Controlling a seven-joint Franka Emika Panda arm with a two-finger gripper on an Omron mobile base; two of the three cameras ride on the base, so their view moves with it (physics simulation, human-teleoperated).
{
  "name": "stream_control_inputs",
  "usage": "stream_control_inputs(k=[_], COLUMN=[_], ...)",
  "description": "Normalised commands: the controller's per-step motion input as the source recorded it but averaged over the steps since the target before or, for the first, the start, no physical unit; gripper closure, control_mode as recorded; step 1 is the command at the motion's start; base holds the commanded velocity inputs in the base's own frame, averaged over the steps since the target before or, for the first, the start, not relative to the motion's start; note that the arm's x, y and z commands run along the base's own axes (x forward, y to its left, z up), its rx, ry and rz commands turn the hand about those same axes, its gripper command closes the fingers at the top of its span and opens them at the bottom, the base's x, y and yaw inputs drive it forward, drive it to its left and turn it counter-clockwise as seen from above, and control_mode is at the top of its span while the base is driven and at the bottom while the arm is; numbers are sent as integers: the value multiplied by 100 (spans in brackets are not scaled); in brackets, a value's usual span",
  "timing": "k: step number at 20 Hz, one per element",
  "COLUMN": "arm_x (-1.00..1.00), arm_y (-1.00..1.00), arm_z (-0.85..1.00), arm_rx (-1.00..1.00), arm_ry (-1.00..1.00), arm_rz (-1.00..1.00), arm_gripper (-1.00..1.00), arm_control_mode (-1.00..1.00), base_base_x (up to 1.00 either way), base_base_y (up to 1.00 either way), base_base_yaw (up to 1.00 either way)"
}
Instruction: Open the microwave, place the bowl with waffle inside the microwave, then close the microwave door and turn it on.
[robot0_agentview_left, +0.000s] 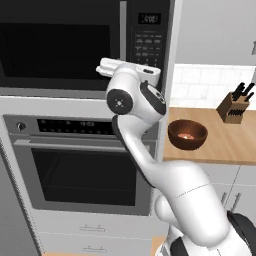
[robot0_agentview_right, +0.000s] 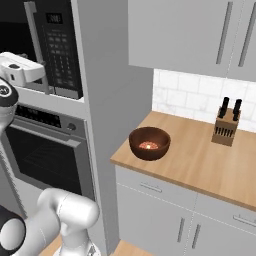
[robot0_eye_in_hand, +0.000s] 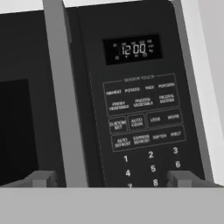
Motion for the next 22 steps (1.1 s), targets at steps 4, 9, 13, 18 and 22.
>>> stream_control_inputs(k=[4, 9, 13, 18, 22], arm_x=[17, 22, 29, 30, 31], arm_y=[2, 3, 13, 18, 10], arm_z=[0, 0, 0, -3, -1], arm_rx=[0, 0, 0, 0, 0], arm_ry=[0, 0, 0, 0, 0], arm_rz=[2, 2, 1, 0, 0], arm_gripper=[-100, -100, -100, -100, -100], arm_control_mode=[-100, -100, -100, -100, -100], base_base_x=[0, 0, 0, 0, 0], base_base_y=[0, 0, 0, 0, 0], base_base_yaw=[0, 0, 0, 0, 0])
